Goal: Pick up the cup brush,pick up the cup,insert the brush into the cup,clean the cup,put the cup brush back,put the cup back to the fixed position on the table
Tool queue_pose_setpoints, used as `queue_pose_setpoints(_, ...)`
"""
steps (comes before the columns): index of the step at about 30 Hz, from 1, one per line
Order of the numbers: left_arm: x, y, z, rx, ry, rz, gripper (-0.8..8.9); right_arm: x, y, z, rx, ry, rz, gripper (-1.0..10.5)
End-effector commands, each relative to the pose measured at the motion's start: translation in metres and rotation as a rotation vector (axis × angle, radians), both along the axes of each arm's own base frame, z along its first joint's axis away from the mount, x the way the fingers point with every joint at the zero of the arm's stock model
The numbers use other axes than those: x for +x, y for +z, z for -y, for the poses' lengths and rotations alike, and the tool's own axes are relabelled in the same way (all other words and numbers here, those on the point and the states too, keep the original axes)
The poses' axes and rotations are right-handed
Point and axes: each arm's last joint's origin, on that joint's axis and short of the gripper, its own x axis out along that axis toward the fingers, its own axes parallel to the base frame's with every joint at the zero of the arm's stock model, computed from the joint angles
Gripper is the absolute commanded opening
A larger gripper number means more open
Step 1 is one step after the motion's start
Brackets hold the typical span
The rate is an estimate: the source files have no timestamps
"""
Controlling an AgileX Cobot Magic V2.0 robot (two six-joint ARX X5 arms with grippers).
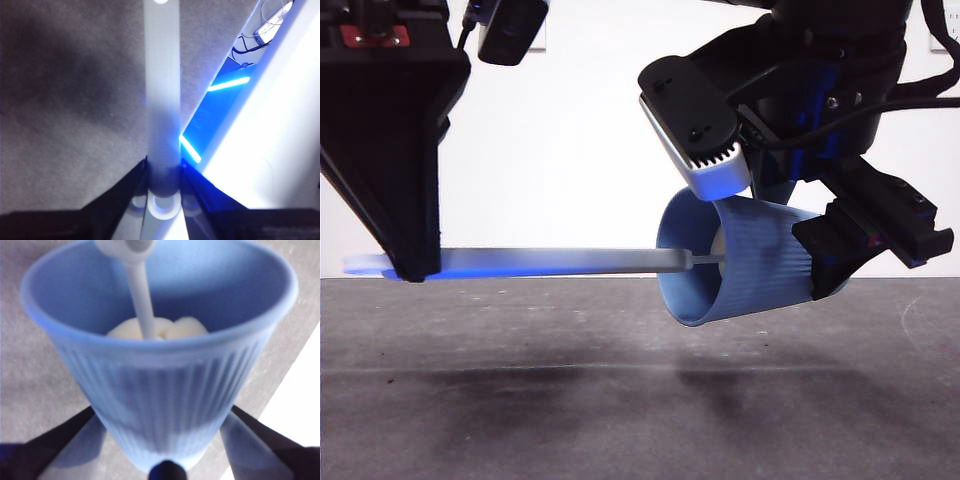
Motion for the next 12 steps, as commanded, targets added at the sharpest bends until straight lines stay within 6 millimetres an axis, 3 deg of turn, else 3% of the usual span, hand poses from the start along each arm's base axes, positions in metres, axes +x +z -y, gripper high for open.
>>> queue_pose_setpoints(1,-0.004,-0.002,-0.004,0.04,0.007,-0.041,-0.08,-0.001,-0.001,-0.002,0.023,-0.005,-0.001,-0.2)
queue_pose_setpoints(6,-0.013,0.003,-0.018,0.184,-0.002,-0.016,-0.08,-0.001,-0.001,-0.002,0.029,-0.012,-0.002,-0.2)
queue_pose_setpoints(12,-0.028,0.023,-0.038,0.161,0.019,0.026,-0.08,-0.001,-0.001,-0.001,0.037,-0.028,-0.004,-0.2)
